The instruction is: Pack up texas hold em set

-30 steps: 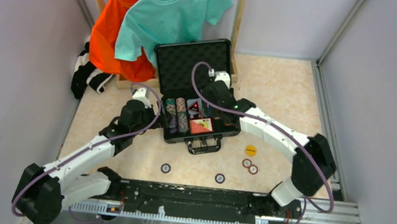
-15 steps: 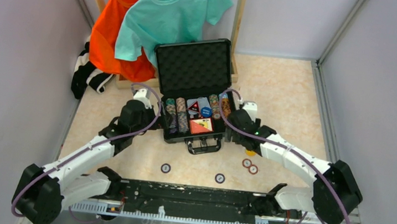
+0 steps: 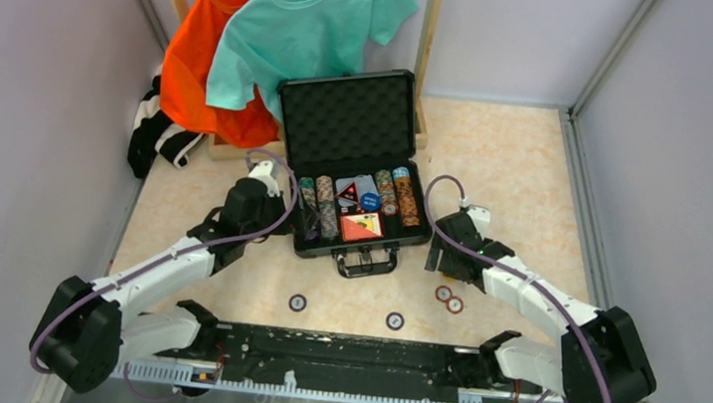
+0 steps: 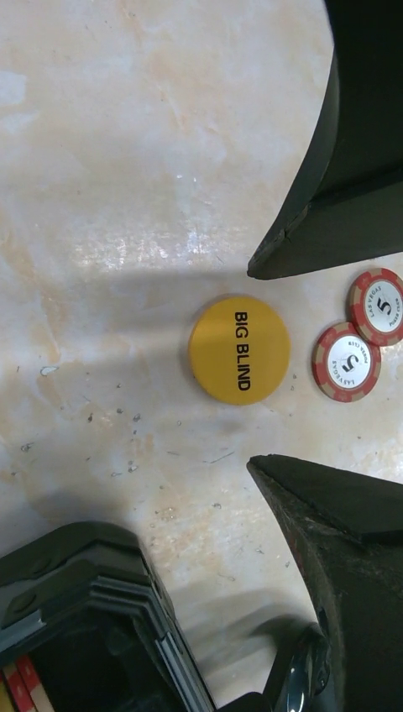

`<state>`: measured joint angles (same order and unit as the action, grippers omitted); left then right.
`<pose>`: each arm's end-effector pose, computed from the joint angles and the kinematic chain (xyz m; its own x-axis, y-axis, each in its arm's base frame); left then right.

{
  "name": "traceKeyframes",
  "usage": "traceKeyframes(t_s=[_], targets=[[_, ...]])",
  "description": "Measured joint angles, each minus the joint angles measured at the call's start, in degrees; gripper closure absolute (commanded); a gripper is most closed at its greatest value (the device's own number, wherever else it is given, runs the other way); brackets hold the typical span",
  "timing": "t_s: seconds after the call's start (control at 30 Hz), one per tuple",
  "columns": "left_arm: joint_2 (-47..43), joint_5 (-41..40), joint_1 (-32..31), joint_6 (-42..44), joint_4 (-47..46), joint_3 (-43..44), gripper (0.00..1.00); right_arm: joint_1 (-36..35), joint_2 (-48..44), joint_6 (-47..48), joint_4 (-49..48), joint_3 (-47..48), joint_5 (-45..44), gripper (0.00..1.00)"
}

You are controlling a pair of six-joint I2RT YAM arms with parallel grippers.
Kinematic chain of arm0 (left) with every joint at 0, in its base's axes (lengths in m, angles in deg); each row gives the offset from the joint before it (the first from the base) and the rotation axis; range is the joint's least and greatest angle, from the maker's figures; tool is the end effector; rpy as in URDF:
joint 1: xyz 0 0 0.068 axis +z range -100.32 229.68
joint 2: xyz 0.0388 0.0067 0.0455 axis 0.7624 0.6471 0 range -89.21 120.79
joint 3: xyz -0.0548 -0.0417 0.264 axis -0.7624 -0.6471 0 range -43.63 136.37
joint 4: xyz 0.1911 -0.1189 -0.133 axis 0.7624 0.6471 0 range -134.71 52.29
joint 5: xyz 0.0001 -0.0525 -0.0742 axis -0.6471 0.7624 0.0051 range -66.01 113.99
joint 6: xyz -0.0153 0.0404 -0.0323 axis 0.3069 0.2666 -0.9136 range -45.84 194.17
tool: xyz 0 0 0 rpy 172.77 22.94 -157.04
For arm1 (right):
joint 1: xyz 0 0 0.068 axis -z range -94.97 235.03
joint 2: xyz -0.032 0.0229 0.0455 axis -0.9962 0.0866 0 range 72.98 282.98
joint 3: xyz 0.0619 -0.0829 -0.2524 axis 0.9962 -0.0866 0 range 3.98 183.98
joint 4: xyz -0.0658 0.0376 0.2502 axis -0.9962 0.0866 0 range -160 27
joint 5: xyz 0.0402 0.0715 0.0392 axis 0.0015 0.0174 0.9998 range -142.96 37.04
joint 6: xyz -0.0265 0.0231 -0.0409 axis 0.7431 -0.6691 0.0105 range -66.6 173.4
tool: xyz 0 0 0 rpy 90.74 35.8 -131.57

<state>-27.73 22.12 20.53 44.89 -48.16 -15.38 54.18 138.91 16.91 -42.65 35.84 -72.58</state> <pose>0.1986 -0.1094 0.2069 -0.6043 -0.2226 -0.7650 0.1909 0.8918 -0.4103 0.1781 0.0924 0.1725 -0.8113 0.1678 -0.5600 0.1708 0.9842 0.0475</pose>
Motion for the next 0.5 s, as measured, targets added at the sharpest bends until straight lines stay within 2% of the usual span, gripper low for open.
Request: traceKeyframes(t_s=[0.37, 0.5], targets=[[0.07, 1.57, 0.00, 0.00, -1.75, 0.00, 0.01, 0.00, 3.45, 0.35, -1.14, -0.33, 0.09, 0.23], [0.07, 1.60, 0.00, 0.00, -1.75, 0.00, 0.01, 0.00, 4.98, 0.35, -1.49, 0.04, -0.48, 0.27]])
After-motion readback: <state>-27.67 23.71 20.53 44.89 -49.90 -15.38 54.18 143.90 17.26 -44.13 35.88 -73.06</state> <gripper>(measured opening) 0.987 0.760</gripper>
